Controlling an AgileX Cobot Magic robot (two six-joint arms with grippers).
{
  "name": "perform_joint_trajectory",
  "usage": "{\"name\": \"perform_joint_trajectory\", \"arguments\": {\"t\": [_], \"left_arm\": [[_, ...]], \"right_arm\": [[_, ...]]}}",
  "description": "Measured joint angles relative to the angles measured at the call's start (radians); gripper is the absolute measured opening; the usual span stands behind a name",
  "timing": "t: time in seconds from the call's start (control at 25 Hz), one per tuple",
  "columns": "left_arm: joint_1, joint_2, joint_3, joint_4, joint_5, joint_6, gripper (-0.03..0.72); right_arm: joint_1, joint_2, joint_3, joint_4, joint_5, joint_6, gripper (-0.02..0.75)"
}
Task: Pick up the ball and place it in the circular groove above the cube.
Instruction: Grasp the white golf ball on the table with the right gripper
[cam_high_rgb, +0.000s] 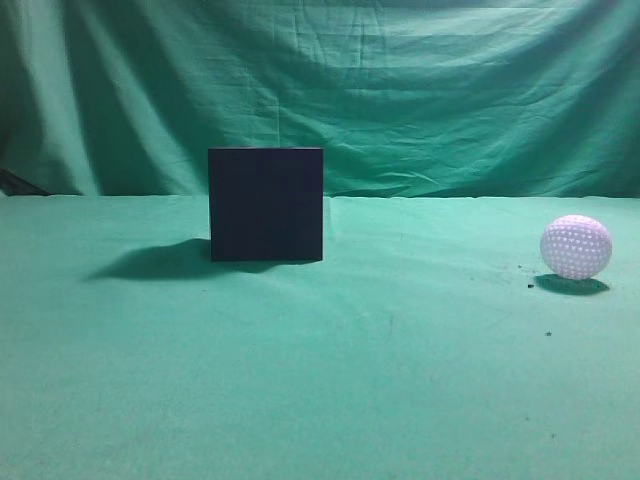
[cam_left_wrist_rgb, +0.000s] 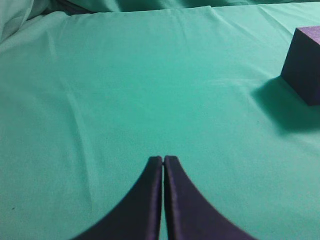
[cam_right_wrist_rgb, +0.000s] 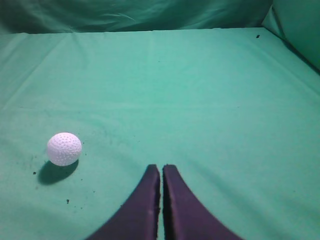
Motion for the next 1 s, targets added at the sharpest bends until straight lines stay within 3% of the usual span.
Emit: {"name": "perform_joint_trajectory", "arguments": {"t": [0.72, 0.76, 1.0], "left_arm": [[0.000, 0.000, 0.000, 0.000, 0.000, 0.000, 0.000], [0.000, 0.000, 0.000, 0.000, 0.000, 0.000, 0.000], [0.000, 0.000, 0.000, 0.000, 0.000, 0.000, 0.000]], "right_arm": [[0.000, 0.000, 0.000, 0.000, -0.011, 0.000, 0.000], [0.000, 0.000, 0.002, 0.017, -0.031, 0.008, 0.048], [0.000, 0.000, 0.004, 0.197, -0.396, 0.066, 0.048]]}}
